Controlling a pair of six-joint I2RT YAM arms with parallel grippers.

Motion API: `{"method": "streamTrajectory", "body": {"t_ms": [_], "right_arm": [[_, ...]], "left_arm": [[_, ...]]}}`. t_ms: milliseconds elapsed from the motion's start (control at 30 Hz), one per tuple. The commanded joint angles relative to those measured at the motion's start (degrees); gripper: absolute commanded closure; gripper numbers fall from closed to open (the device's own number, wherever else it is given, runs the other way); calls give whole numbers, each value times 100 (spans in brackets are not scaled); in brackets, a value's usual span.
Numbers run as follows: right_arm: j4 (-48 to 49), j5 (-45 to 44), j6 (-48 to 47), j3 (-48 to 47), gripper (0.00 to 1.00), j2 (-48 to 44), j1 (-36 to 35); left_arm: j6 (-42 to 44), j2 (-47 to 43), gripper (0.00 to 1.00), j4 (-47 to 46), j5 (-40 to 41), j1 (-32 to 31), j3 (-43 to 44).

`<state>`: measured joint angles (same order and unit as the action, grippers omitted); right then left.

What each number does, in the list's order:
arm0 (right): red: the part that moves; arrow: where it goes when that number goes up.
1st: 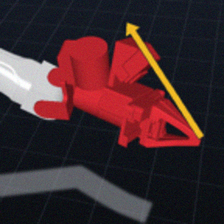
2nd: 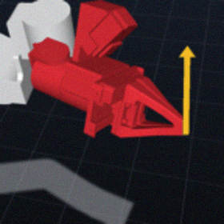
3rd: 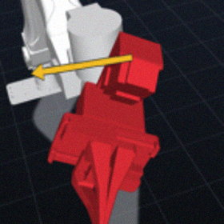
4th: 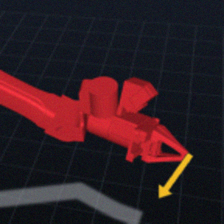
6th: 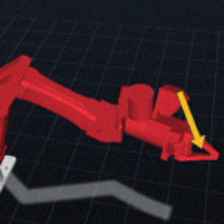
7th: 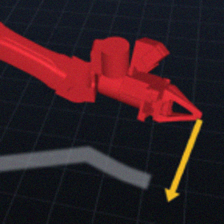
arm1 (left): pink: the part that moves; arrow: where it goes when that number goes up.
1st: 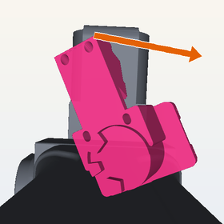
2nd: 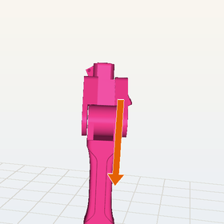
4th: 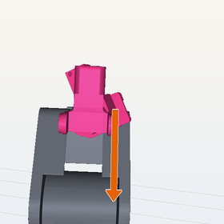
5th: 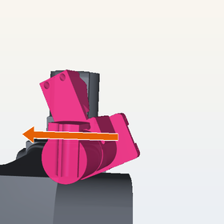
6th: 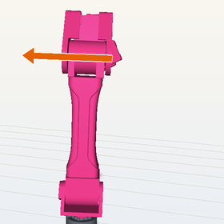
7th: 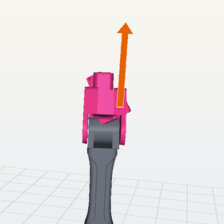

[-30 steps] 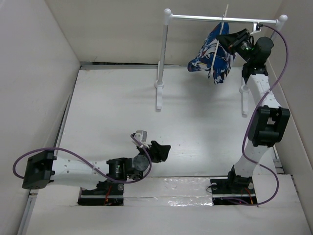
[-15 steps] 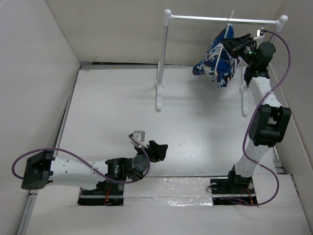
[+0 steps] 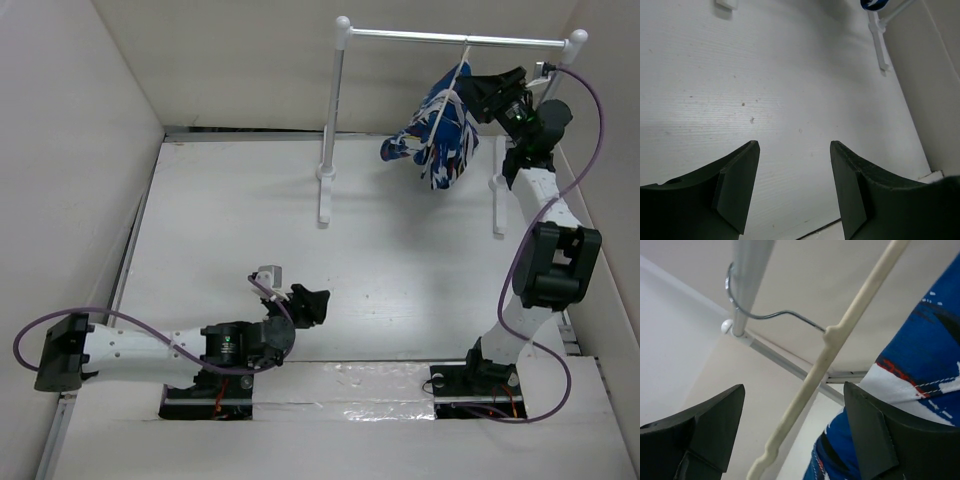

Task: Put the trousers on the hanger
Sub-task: Place the hanger at the clothesline, then reset both arms

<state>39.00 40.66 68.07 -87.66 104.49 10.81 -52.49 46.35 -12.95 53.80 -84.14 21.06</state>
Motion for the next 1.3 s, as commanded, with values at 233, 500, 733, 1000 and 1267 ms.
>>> {"method": "streamTrajectory", "body": {"t_ms": [233,500,733,1000,1267], "right_arm": [[1591,126,74,1206,0,-1167,246],[4173,240,1117,3311,0,-2081,89],[6470,731,1245,5081,0,-2670,-1158],[3639,1690,-1906,6890,0,-4012,-1714],[-1931,937,-4784,7009,0,-6640,-1635]], "left_arm": [[-122,-591,39,1752,868,20,821],[134,-504,34,1638,974,20,988],[-85,-56,34,2050,1176,20,1365],[-736,147,34,2508,1098,20,1357],[-736,155,36,2139,728,20,1199]]}}
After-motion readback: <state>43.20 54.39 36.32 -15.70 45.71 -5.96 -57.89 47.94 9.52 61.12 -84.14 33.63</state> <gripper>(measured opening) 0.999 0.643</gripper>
